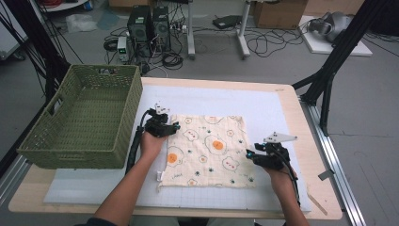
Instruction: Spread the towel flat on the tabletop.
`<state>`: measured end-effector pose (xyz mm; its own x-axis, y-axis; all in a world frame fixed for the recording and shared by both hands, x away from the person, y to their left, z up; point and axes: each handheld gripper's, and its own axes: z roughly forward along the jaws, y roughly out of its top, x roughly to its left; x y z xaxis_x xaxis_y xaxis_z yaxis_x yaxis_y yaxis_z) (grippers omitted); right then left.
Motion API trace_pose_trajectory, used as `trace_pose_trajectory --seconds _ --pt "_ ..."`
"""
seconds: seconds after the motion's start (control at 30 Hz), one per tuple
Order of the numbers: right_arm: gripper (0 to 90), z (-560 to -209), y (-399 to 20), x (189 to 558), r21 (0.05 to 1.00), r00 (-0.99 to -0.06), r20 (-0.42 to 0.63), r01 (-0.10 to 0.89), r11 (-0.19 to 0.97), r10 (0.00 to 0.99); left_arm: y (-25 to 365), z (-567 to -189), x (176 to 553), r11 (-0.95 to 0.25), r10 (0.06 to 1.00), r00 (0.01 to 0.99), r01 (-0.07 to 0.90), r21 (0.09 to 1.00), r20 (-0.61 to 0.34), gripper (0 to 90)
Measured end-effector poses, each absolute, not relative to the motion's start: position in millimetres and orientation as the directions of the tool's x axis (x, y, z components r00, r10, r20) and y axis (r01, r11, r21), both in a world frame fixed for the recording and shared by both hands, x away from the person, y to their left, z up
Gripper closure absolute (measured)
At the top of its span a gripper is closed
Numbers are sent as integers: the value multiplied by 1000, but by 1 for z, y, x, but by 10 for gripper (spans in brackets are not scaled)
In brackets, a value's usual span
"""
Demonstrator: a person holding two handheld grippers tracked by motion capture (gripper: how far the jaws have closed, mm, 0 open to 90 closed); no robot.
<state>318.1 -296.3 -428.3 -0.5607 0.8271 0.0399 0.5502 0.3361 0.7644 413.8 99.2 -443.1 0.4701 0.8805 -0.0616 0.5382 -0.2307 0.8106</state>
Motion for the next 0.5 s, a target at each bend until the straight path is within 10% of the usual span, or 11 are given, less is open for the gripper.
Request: trace_pose_trajectory --seconds 0.27,0.5 --pt "551 -436 -280 380 737 -465 31 609 294 885 106 -437 401 -204 867 491 504 839 -84 430" --pt "877 -443 -274 390 718 -449 6 624 309 893 109 -433 395 -221 856 514 475 852 -65 420"
